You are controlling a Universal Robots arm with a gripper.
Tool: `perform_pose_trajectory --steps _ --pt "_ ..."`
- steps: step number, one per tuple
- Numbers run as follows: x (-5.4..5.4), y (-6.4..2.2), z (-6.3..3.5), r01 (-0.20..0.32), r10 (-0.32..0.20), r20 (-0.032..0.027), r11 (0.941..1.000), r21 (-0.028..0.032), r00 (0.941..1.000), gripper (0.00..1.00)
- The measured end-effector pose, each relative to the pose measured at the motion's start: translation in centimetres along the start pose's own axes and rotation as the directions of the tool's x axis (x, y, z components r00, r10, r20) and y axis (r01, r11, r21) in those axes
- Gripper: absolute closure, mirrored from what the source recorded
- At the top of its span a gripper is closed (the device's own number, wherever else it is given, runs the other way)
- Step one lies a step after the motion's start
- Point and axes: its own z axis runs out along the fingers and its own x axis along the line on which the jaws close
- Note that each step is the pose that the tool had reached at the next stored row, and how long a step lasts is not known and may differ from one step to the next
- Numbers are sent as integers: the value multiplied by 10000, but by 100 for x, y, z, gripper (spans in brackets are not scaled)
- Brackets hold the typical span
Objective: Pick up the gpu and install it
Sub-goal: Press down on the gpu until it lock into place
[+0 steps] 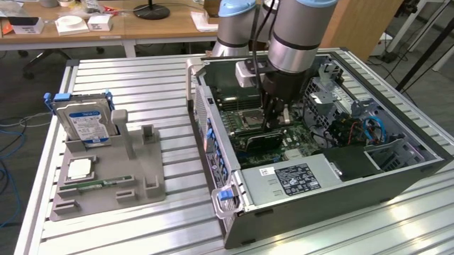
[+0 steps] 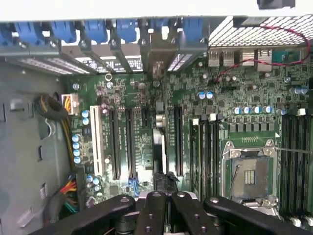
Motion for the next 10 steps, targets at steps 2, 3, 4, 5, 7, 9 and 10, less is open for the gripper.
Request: perform_pose_trajectory --steps 2,3,4,5,7,9,10 --pt "2 27 -1 -66 66 -2 10000 1 10000 89" --pt "3 38 -1 -97 97 -3 10000 3 10000 89" --pt "3 49 -2 -130 130 -4 9999 3 9999 89" --pt "4 60 -2 -162 162 -5 9999 3 9999 89" --pt "5 76 -3 -190 190 -7 9998 2 9998 89" --pt "5 76 -3 -189 189 -7 9998 2 9998 89" --pt "5 76 -3 -190 190 -7 9998 2 9998 89"
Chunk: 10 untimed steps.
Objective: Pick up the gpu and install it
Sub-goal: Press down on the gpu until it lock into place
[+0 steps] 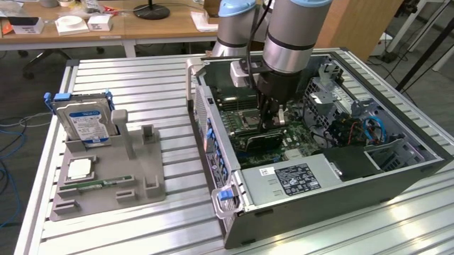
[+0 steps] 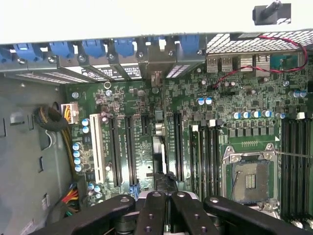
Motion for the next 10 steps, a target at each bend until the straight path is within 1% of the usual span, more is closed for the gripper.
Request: perform_pose_trajectory --steps 10 --pt "0 0 0 0 0 1 10000 0 10000 89"
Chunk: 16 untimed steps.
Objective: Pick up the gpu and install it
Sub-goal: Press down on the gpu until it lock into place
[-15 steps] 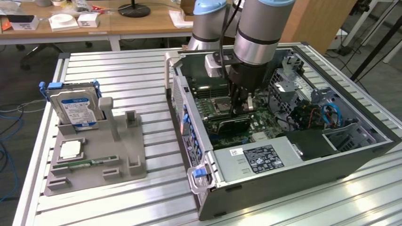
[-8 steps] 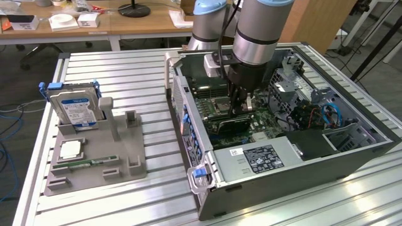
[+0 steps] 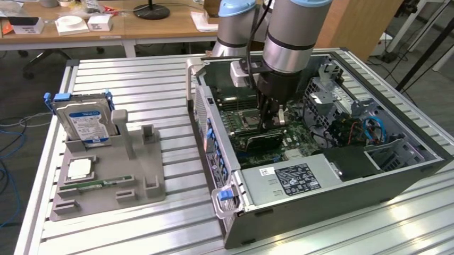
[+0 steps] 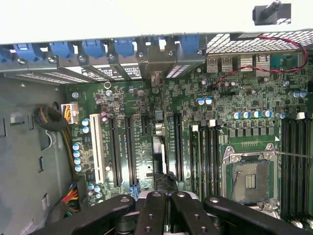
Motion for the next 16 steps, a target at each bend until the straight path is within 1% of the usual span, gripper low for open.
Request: perform_pose_trajectory --steps 2,5,12,16 --pt "2 15 -1 -2 2 -1 10000 0 10000 89" --pt "7 81 -3 73 -73 1 10000 -3 10000 89" --pt "12 144 -4 587 -587 13 9983 -20 9983 89" --pt "19 229 -9 688 -688 13 9976 -23 9976 89"
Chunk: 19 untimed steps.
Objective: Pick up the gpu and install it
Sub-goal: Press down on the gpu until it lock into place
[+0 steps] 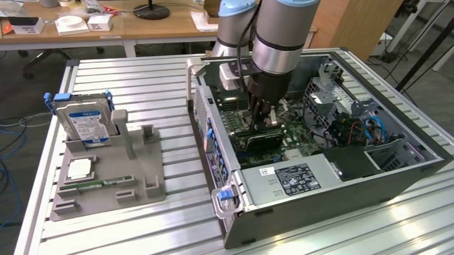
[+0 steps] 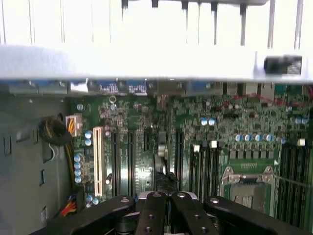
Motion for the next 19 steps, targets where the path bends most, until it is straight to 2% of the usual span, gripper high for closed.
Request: perform_pose_trajectory --steps 8,12,15,17,18,19 --pt "2 216 -46 19 -19 0 10000 0 10000 89" --pt "3 279 -49 3 -3 1 10000 14 10000 89" --pt "2 323 -87 -8 8 3 10000 12 10000 89" --pt "2 342 -109 -9 9 2 10000 -31 10000 89" --pt "1 352 -111 -11 11 4 10000 -79 10000 89" --pt "2 357 -113 -11 11 0 9998 -188 10000 89"
